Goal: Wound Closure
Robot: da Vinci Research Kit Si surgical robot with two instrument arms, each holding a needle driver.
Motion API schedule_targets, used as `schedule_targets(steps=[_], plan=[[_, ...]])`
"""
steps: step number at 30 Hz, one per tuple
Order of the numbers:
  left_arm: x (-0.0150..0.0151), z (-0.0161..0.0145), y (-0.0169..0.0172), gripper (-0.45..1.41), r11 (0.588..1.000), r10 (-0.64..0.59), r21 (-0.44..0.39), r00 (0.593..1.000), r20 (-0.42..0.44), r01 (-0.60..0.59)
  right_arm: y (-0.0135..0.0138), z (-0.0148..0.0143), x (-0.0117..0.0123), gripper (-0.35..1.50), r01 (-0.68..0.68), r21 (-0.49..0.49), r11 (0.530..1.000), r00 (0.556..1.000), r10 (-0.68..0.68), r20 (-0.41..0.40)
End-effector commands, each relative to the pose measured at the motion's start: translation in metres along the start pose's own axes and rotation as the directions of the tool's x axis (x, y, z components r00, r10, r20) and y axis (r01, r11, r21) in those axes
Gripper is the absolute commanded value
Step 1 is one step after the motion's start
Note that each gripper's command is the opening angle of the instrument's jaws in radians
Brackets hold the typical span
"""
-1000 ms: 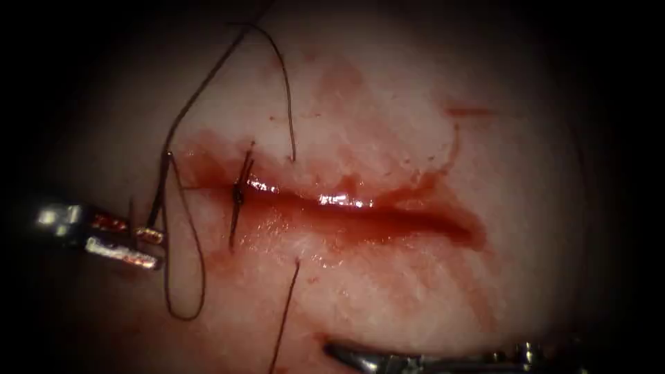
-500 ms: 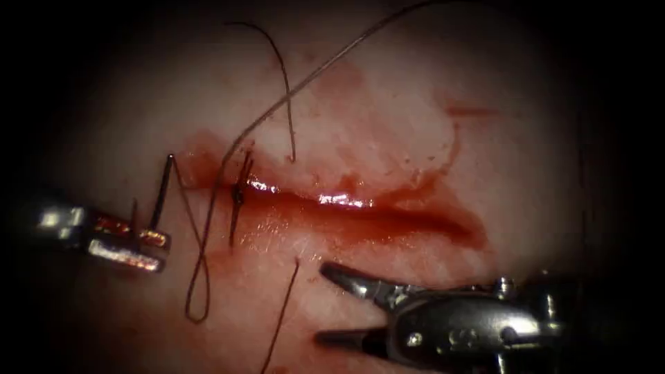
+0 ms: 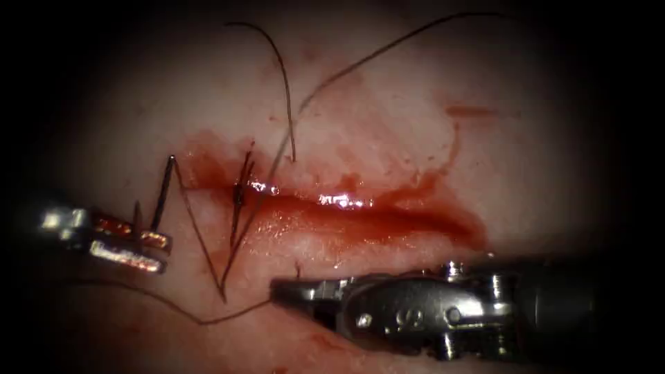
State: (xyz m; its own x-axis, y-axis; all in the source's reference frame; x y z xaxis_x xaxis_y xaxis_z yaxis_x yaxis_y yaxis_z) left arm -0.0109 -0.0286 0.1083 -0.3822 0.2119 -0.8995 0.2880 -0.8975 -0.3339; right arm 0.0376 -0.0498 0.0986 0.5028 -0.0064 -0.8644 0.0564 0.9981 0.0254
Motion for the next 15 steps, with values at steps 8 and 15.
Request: schedule_targets(steps=[8,15], plan=[[-0.0005,0.0007,0.0000,-0.45,1.000,-0.005,-0.004,1.000,0.003,0.005,-0.0040,-0.0014,0.0029,-0.35,0.027,0.053,0.998,1.000,-0.027,-0.005],[-0.0005,0.0007,0.0000,-0.45,1.000,-0.010,-0.005,1.000,0.003,0.010,-0.0032,-0.0023,0.0033,0.26,0.007,0.012,1.000,0.999,-0.007,-0.053]])
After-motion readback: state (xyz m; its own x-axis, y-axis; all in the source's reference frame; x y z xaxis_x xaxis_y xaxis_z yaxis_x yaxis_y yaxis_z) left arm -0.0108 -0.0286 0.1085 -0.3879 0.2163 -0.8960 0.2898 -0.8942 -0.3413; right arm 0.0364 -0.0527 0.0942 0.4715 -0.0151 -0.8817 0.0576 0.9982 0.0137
